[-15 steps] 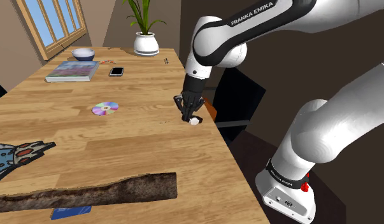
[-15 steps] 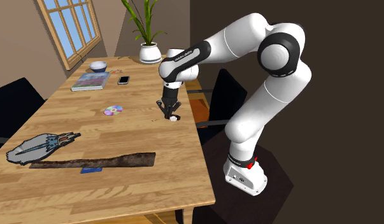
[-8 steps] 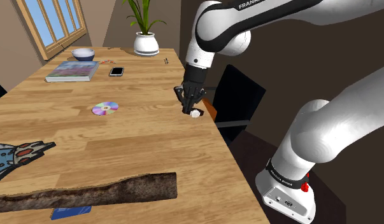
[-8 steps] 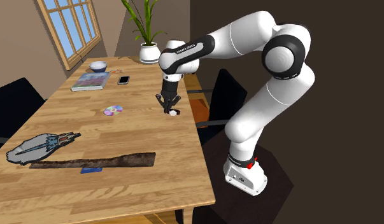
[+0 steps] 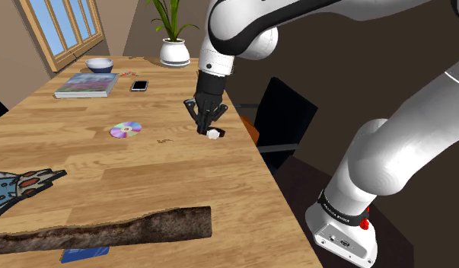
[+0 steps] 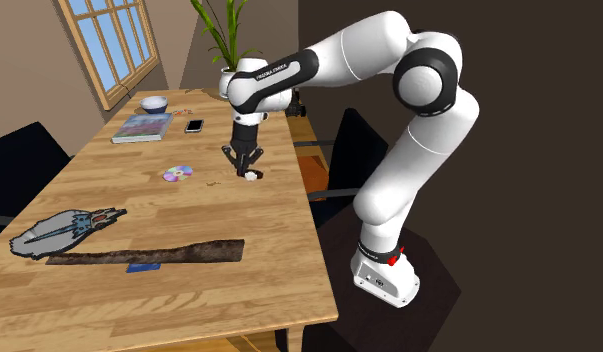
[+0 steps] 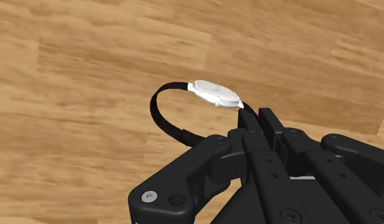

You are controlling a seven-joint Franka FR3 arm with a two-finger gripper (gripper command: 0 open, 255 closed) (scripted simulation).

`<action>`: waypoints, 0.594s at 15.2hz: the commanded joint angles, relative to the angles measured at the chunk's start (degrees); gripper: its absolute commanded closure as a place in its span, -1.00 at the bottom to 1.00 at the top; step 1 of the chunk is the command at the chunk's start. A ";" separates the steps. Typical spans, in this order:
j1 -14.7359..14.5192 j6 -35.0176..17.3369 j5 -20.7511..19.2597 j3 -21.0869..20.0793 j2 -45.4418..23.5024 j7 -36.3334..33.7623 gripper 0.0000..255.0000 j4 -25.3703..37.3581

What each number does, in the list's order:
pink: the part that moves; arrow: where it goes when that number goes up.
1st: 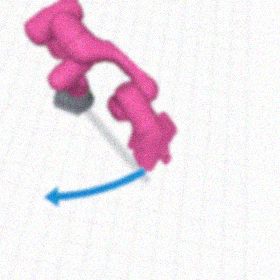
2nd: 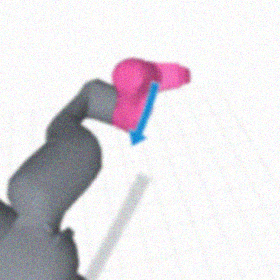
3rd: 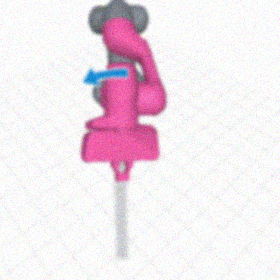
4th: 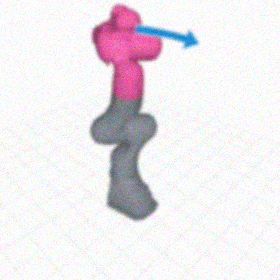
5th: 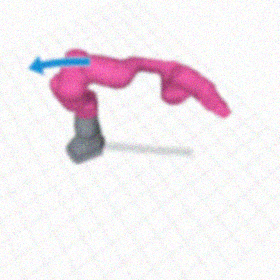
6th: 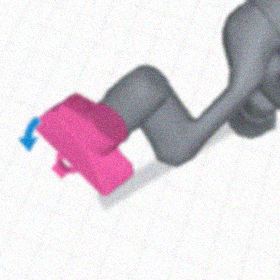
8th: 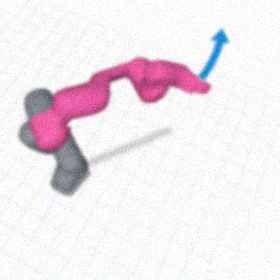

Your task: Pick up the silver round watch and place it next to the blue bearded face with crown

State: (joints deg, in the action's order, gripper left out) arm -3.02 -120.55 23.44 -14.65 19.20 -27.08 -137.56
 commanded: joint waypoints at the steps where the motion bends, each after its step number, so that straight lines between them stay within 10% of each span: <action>1: -0.41 -1.16 -0.44 -1.66 -3.87 -2.30 1.00 3.40; 9: -2.63 -3.10 -6.16 -6.98 -19.42 -13.08 1.00 19.37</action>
State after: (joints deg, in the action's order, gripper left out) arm -5.20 -123.60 18.17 -20.99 1.56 -38.50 -120.24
